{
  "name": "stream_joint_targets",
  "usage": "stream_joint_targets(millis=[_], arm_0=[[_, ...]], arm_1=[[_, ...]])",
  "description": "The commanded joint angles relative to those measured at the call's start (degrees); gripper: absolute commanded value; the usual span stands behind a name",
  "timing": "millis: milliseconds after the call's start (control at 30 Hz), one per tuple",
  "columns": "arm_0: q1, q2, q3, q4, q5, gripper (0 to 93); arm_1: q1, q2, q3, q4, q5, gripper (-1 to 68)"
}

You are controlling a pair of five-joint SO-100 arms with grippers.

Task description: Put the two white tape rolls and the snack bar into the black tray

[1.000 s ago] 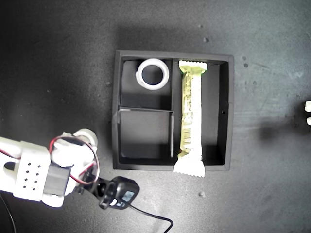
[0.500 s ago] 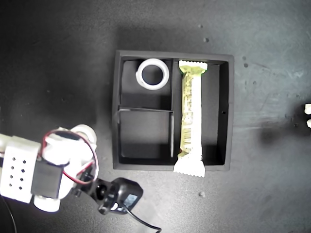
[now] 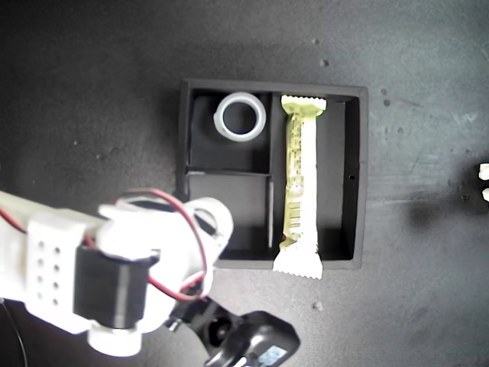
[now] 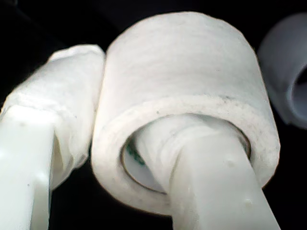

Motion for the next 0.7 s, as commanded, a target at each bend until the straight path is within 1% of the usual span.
stream_joint_targets(millis=[0,300,533,667], arm_0=[[0.0,-3.3,-6.4,1.1,-0.1,0.1],[-0.4,-18.7,-20.4,1.4,0.2,0.1],[-0.4,-21.2,-20.0,1.6,-0.6,0.1],[-0.3,-20.4,-17.7,1.6,-1.3,4.4]], arm_1=[[0.2,0.0,0.7,0.2,-0.3,7.2],[0.2,0.0,0.7,0.2,-0.3,7.2],[0.2,0.0,0.7,0.2,-0.3,7.2],[0.2,0.0,0.7,0.2,-0.3,7.2]])
